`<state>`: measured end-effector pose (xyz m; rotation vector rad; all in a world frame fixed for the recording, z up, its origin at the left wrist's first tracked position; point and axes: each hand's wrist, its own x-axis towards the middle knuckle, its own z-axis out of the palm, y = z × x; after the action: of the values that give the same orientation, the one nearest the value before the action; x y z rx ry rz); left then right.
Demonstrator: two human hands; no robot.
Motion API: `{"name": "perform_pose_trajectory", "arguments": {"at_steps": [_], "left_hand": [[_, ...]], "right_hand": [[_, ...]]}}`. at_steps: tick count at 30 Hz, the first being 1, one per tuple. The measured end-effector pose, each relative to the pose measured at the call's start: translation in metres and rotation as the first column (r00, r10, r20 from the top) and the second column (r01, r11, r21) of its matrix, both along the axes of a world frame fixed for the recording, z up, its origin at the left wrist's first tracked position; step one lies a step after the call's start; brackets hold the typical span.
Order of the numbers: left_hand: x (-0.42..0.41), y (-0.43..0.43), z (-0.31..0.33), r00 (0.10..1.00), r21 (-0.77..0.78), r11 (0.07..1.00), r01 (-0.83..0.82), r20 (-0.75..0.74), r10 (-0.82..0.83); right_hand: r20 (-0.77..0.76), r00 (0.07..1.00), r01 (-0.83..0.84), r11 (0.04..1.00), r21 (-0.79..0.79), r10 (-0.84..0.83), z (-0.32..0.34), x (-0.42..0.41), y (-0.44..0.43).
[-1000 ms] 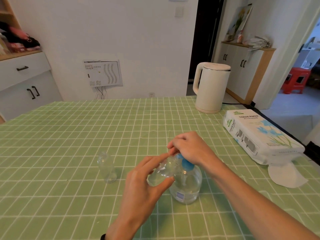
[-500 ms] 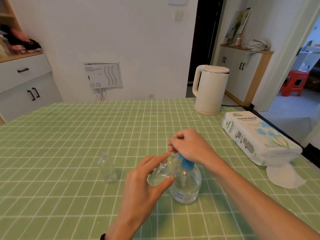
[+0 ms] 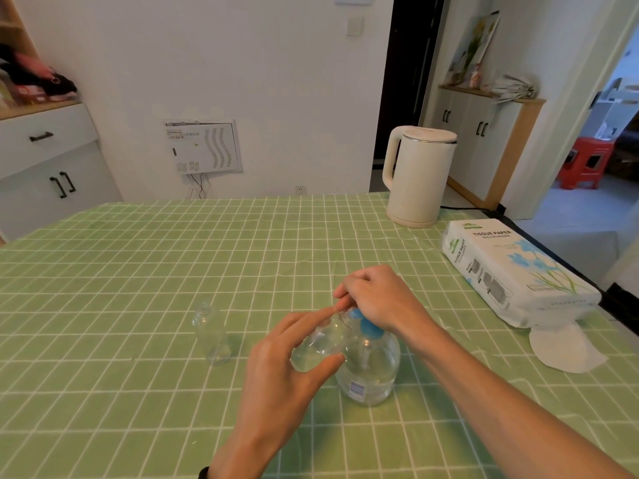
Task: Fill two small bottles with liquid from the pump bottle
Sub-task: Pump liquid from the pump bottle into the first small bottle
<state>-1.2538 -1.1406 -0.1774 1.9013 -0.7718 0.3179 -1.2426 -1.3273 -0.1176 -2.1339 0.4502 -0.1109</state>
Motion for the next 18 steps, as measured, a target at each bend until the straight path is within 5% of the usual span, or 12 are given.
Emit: {"name": "perform_pose_trajectory", "arguments": {"at_steps": [8,18], "left_hand": [[0.0,-0.001,-0.001,0.999,-0.053,0.998,-0.029,-0.033,0.028],[0.001,0.0,-0.003,0.999,-0.054,0.998,-0.027,-0.035,0.025]], "right_hand": [[-0.04,0.999,-0.015,0.992,-0.127,0.01,0.015,-0.002,0.002],[-0.016,1.0,0.001,1.0,-0.027,-0.001,0.0,0.002,0.0]]}}
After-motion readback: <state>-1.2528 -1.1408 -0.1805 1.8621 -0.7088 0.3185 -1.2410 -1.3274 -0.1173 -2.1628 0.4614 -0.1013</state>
